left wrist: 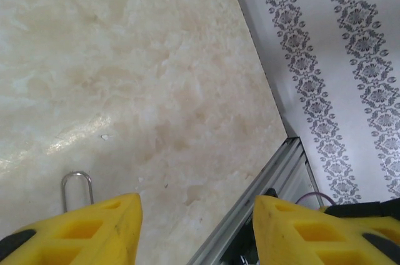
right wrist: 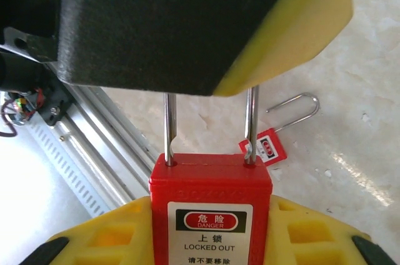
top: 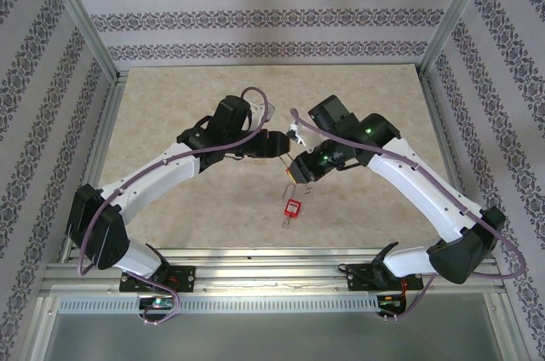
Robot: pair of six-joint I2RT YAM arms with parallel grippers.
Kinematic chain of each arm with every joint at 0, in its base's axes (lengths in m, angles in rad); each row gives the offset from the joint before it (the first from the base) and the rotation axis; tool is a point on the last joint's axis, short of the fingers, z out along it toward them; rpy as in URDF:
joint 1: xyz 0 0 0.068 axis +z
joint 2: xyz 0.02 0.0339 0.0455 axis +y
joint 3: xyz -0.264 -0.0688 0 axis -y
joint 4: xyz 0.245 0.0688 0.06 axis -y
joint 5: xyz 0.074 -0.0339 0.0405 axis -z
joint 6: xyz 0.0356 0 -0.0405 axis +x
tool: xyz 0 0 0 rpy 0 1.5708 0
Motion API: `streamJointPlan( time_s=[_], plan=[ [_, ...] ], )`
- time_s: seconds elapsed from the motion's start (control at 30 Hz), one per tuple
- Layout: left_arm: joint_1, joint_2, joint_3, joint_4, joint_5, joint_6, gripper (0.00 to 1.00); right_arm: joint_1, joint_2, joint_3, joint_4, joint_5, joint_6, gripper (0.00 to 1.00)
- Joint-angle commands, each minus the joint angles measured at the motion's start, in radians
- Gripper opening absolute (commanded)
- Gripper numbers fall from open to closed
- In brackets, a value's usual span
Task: Unlock with the key
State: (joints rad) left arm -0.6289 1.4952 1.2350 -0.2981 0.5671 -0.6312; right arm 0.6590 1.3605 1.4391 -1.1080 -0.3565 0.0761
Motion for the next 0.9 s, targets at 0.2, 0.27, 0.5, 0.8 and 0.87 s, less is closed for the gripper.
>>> streamJointPlan(
  time_s=[0.2,0.27,0.5,0.8,0.87],
  plan=[
    [0.009,0.091,0.093,-0.351,0.039,0.141,0.41,0.035,-0.045,0.017,0.073,0.183,-0.107,0.0],
    [0.009,0.118,0.115,-0.383,0.036,0.148,0.39,0.046,-0.056,0.011,0.1,0.195,-0.122,0.0],
    [0.014,0.179,0.174,-0.416,0.06,0.141,0.17,0.092,-0.089,-0.045,0.192,0.25,-0.166,0.0],
    [0.029,0.186,0.147,-0.342,0.092,0.084,0.05,0.105,-0.095,-0.129,0.285,0.273,-0.16,0.0],
    [0.033,0.186,0.14,-0.327,0.099,0.074,0.03,0.108,-0.097,-0.143,0.304,0.285,-0.16,0.0]
  ],
)
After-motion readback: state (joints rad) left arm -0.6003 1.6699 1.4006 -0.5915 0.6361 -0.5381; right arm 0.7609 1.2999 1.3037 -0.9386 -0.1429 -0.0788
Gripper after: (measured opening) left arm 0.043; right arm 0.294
